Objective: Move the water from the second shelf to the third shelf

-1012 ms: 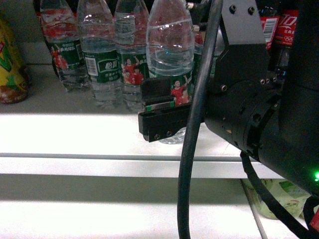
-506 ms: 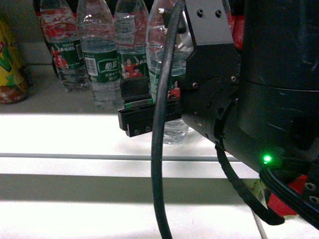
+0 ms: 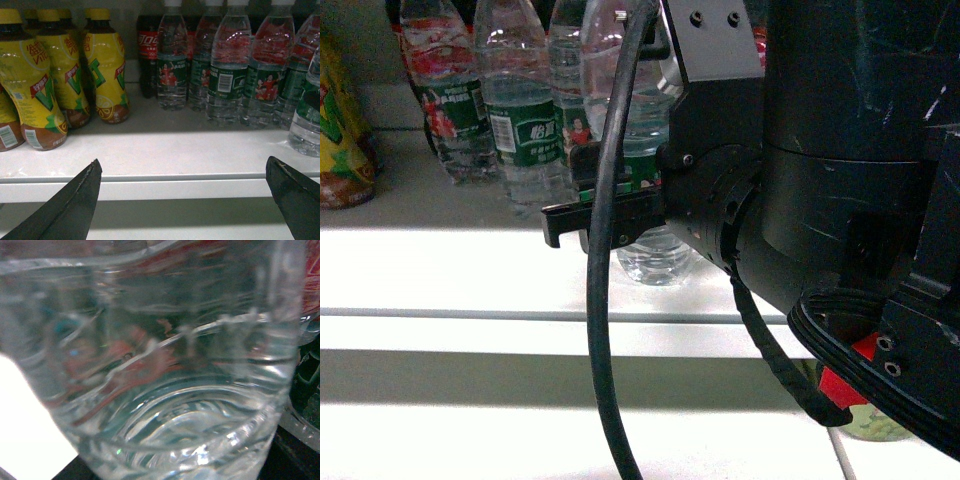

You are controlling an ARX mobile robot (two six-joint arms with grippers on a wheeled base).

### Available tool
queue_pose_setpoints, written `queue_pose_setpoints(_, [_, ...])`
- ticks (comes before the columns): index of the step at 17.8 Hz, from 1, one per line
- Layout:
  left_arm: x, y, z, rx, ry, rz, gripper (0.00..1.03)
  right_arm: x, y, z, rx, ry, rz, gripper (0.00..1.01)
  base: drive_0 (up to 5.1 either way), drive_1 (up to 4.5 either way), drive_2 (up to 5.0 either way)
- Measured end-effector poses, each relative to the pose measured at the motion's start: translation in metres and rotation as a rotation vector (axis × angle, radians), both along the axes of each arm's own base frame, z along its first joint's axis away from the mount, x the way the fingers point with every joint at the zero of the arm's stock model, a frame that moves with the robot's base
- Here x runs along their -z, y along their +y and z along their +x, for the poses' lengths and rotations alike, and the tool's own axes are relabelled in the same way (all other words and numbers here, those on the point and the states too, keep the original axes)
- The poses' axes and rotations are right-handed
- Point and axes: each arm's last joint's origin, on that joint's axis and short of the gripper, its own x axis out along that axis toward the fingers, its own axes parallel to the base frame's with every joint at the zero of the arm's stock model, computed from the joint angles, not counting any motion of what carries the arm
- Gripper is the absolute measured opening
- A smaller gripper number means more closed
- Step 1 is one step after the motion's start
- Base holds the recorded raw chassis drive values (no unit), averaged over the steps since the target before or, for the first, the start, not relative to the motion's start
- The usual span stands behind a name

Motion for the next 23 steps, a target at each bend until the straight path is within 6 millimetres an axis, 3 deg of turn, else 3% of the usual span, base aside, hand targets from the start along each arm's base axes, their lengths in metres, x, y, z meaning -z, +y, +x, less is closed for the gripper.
queue_pose_setpoints(3, [0.0, 0.0, 0.0, 0.0, 0.0, 0.0, 0.98, -0.001, 0.0, 0.0, 0.005, -0.014, -0.011, 0.45, 0.0, 0.0, 0.0])
queue_pose_setpoints(4, [0.0, 0.0, 0.0, 0.0, 0.0, 0.0, 0.98, -0.004, -0.005, -0.005, 0.005, -0.008, -0.004, 0.43, 0.0, 0.0, 0.0])
queue_pose_setpoints(8, [0.0, 0.0, 0.0, 0.0, 0.0, 0.0, 0.98, -0.005, -0.019, -0.012, 0.012, 0.009, 0.008, 0.43, 0.0, 0.0, 0.0])
queue_pose_setpoints(17, [0.0, 0.0, 0.0, 0.0, 0.0, 0.0, 0.98, -0.006, -0.1, -0.04, 0.202, 0.025, 0.003, 0.42, 0.0, 0.0, 0.0])
queue_pose_setpoints(23, [0.0, 0.0, 0.0, 0.0, 0.0, 0.0, 0.98, -0.018, -0.152, -0.065, 0.325, 0.024, 0.015, 0.42, 0.0, 0.0, 0.0])
